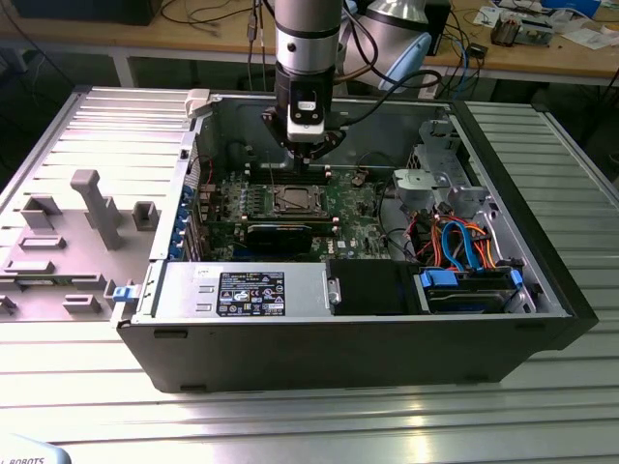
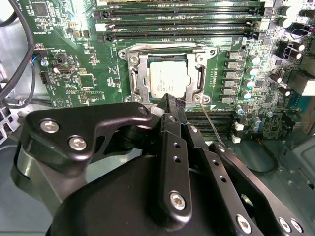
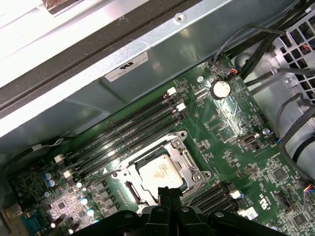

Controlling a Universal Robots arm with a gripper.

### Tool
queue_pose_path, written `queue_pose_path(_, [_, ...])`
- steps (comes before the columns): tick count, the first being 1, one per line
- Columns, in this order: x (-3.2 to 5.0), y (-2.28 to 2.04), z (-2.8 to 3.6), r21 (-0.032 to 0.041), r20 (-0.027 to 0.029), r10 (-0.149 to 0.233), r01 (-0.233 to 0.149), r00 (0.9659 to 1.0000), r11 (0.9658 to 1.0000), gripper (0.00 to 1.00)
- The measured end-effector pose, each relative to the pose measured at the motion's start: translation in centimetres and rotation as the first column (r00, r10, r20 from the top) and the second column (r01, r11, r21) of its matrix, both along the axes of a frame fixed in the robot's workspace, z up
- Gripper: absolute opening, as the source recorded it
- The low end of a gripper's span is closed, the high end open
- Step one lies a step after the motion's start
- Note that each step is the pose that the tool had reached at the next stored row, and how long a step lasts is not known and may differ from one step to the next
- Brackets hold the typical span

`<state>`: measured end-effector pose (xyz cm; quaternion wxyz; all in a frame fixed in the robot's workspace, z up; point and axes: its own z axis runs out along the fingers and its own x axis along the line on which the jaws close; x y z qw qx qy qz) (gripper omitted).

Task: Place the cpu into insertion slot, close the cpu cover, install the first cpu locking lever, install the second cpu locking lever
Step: 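Install the first cpu locking lever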

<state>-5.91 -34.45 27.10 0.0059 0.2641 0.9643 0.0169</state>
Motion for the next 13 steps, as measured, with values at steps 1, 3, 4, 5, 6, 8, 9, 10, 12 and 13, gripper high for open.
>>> queue_pose_path(1, [0.0,0.0,0.0,0.0,0.0,0.005,-0.005,1.0,1.0,0.11])
queue_pose_path(3, [0.0,0.0,0.0,0.0,0.0002,0.03,-0.03,0.9995,0.9995,0.11])
queue_pose_path(4, [0.0,0.0,0.0,0.0,0.0002,0.048,-0.048,0.9989,0.9989,0.11])
queue_pose_path(5, [0.0,0.0,0.0,0.0,0.0002,0.063,-0.063,0.998,0.998,0.11])
queue_pose_path(6, [0.0,0.0,-0.01,0.0001,0.0002,0.094,-0.094,0.9956,0.9956,0.11])
queue_pose_path(8, [0.0,0.0,-0.01,-0.0001,0.0002,0.122,-0.122,0.9926,0.9926,0.11])
queue_pose_path(9, [0.0,0.0,-0.01,-0.0001,0.0002,0.125,-0.125,0.9922,0.9922,0.11])
queue_pose_path(10, [0.0,0.0,-0.01,0.0,0.0002,0.125,-0.125,0.9922,0.9922,0.11])
queue_pose_path(12, [0.0,0.0,-0.01,0.0001,0.0002,0.125,-0.125,0.9922,0.9922,0.11])
queue_pose_path(13, [0.0,0.0,-0.01,0.0,0.0002,0.125,-0.125,0.9922,0.9922,0.11])
